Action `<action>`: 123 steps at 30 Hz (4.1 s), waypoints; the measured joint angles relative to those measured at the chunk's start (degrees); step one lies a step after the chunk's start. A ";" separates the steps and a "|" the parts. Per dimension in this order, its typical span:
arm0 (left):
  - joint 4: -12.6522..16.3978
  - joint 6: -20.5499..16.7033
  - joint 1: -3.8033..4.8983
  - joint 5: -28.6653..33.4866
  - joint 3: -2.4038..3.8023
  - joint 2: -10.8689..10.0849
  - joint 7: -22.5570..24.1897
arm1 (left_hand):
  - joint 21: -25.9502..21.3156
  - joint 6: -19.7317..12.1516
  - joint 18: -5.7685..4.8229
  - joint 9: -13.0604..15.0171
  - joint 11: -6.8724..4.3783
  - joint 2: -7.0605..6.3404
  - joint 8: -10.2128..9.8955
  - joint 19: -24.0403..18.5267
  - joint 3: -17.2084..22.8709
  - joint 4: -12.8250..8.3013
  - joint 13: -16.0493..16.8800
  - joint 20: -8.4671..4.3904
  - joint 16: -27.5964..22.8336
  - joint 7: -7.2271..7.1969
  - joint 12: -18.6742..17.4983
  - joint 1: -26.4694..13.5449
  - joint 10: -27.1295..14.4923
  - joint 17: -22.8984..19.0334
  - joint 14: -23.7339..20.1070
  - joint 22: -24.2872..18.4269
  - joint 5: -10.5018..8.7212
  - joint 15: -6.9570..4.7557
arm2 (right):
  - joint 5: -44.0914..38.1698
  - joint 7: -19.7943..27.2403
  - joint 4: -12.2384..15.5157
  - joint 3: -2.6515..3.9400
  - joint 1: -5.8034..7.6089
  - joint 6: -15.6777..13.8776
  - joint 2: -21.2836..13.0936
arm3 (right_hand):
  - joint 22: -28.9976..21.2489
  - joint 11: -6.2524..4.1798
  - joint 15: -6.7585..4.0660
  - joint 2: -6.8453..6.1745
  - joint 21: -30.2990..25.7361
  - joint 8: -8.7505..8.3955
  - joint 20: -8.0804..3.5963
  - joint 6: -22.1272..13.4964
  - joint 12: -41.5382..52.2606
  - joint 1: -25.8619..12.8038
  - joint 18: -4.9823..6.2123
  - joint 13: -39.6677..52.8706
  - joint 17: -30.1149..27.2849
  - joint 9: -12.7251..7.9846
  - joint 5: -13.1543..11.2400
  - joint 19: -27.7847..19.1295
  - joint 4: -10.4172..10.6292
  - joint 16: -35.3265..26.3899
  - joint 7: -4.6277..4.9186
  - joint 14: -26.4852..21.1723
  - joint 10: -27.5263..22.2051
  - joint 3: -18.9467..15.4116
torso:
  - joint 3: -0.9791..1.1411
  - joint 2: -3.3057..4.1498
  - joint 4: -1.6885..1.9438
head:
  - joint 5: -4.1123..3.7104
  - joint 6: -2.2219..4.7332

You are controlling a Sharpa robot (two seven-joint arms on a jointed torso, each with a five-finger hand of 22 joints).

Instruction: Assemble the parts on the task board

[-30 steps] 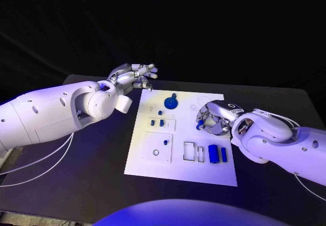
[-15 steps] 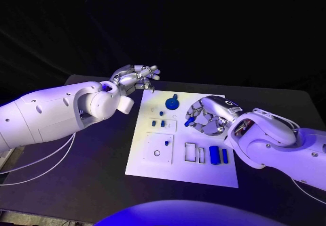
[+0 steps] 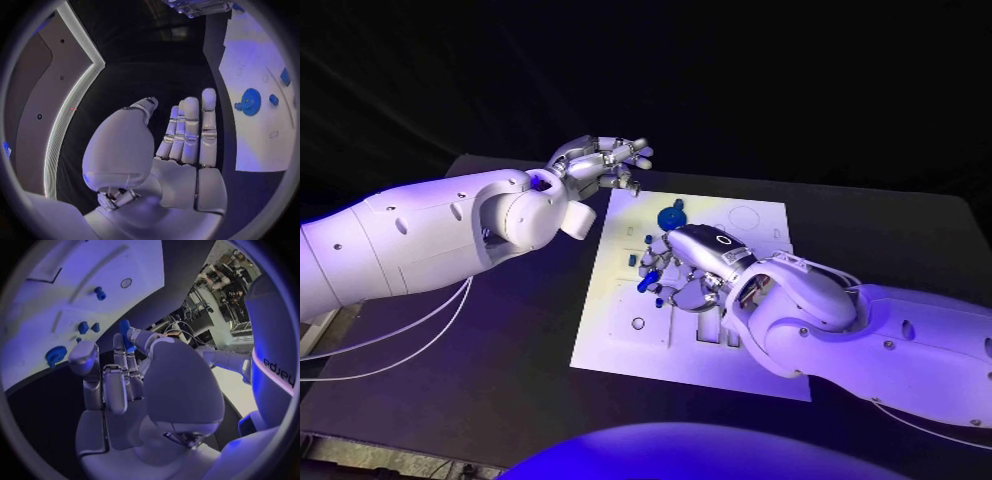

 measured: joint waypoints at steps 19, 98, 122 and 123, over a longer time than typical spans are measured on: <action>-0.41 0.98 0.00 -0.43 -0.02 0.55 -0.17 | -0.23 0.00 0.00 -0.01 0.21 0.00 0.00 0.00 0.00 0.00 0.00 0.00 0.00 0.00 0.00 0.00 -0.21 -0.05 0.00 -0.05 0.00 0.00 | -3.50 0.25 -4.09 -0.28 -4.44 3.37 3.75 | 0.09 -0.02 0.00 -0.31 0.00 0.47 0.01 -0.41 -0.32 -0.44 0.00 0.17 0.12 0.01 0.26 0.00 -0.33 0.00 -0.01 0.00 0.19 0.29 | 0.07 0.01 -0.04 | 1.08 -0.51; -0.33 1.36 -0.01 -0.75 -0.12 0.04 -0.89 | -0.45 -0.42 0.00 -0.02 0.21 0.00 0.00 0.00 -0.16 0.15 0.00 0.00 0.00 0.00 0.00 0.00 -0.62 -0.13 -0.41 -0.08 0.00 0.00 | 3.92 2.76 1.75 -0.14 0.12 -2.17 -10.31 | -0.63 1.30 1.36 -0.54 -4.98 -5.39 1.31 -5.51 8.28 -6.54 0.87 0.59 -3.25 0.99 1.08 -1.26 2.13 -1.00 1.85 0.01 -4.93 -12.46 | 0.02 -0.25 -0.14 | -1.09 0.13; -0.42 1.35 -0.05 -0.70 -0.50 -0.54 -0.50 | -0.45 -0.42 0.00 -0.02 0.21 0.00 0.00 0.00 -0.15 0.15 0.00 0.00 0.00 0.00 0.22 0.00 -0.62 -0.18 -0.41 -0.08 0.00 0.00 | 18.83 -5.40 5.71 -1.04 -2.08 -1.42 -27.38 | 1.26 -2.28 -1.24 3.10 10.00 3.31 -1.42 -8.48 68.60 -7.59 -1.86 63.42 2.41 9.63 1.52 4.72 9.67 5.88 -0.74 0.20 9.37 -33.23 | 0.12 -1.15 -1.43 | -6.85 0.62; -0.42 1.36 -0.05 -0.70 -0.51 -0.58 -0.50 | -0.45 -0.42 0.00 -0.02 0.21 0.00 0.00 0.00 -0.15 0.15 0.00 0.00 0.00 0.00 0.22 0.00 -0.62 -0.18 -0.41 -0.08 0.00 0.00 | 18.40 -6.01 5.73 -1.05 -2.21 -1.14 -27.35 | 1.25 -2.23 -1.24 3.09 10.01 3.31 -1.42 -8.48 68.94 -7.59 -1.86 63.81 2.41 9.68 1.52 4.72 9.68 6.00 -0.74 0.20 9.64 -33.54 | 0.11 -1.15 -1.43 | -6.89 0.50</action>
